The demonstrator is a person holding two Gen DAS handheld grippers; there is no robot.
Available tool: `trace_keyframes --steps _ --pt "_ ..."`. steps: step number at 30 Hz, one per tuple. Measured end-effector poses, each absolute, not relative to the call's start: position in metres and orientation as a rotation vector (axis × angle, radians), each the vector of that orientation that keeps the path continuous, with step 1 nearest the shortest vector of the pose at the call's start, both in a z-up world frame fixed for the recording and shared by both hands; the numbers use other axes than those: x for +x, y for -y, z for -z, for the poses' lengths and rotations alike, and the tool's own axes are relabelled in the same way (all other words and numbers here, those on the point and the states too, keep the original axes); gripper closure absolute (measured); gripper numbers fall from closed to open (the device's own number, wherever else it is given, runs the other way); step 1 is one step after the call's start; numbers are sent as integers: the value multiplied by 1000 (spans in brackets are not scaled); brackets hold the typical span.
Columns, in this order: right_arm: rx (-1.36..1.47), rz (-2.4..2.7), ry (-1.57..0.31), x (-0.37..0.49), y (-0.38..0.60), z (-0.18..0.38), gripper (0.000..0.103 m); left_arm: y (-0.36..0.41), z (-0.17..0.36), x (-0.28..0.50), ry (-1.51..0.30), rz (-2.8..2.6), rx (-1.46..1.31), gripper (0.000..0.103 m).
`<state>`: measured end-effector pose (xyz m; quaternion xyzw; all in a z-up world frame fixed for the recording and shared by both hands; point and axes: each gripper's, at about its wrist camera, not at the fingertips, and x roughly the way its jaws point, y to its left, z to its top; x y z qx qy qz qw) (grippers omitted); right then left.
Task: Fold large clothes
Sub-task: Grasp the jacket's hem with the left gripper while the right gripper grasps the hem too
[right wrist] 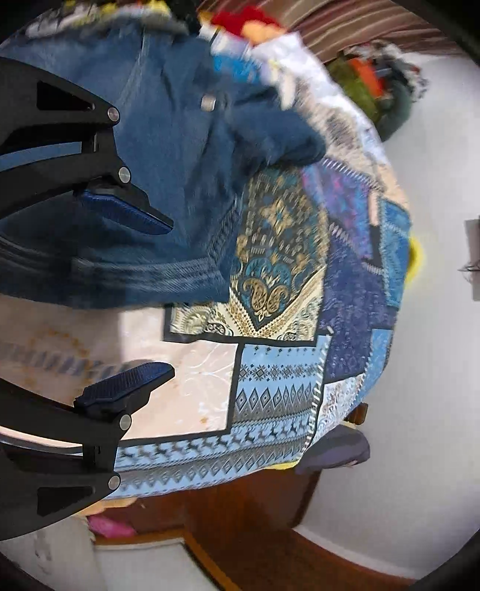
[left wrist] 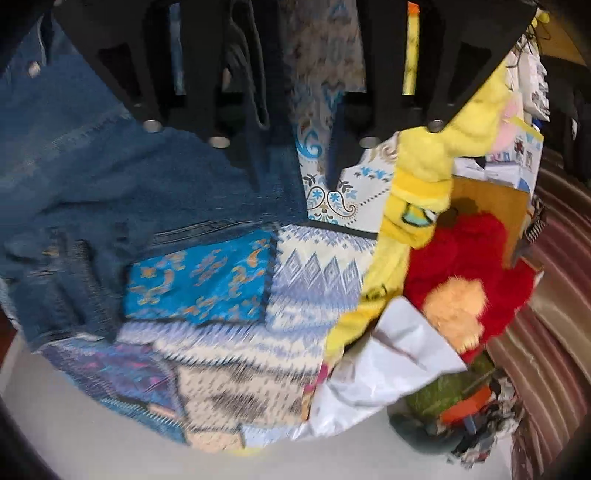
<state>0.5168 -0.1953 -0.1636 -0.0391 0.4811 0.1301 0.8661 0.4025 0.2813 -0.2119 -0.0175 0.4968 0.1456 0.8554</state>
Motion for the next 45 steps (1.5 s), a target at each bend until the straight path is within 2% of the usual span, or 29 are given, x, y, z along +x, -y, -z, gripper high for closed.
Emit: trace_keyframes --steps 2,7,10,12,19,32,37,41,42,43,45 --pt "-60 -312 -1009 499 199 149 33 -271 190 387 -1005 -265 -35 48" --pt "-110 -362 -974 445 198 118 31 -241 148 349 -939 -182 -14 39" --pt "-142 -376 -925 407 198 103 23 -224 127 322 -906 -149 -6 33" --pt "-145 -394 -898 382 199 96 18 -215 119 302 -890 -133 -22 19" --pt "-93 -423 -915 307 213 102 17 -204 130 234 -934 -112 -94 17" --pt "85 -394 -1103 223 254 171 19 -229 242 145 -1208 -148 -404 17" --pt "156 -421 -1104 209 256 180 29 -217 263 135 -1241 -44 -549 17" --pt "167 -463 -1104 207 251 178 51 -204 280 136 -1284 -9 -602 19" --pt "173 -475 -1106 207 250 177 58 -201 283 137 -1290 -6 -608 22" --pt "174 -483 -1107 207 249 176 61 -199 285 137 -1289 3 -614 25" --pt "161 -487 -1101 208 246 175 68 -195 284 137 -1275 46 -639 48"
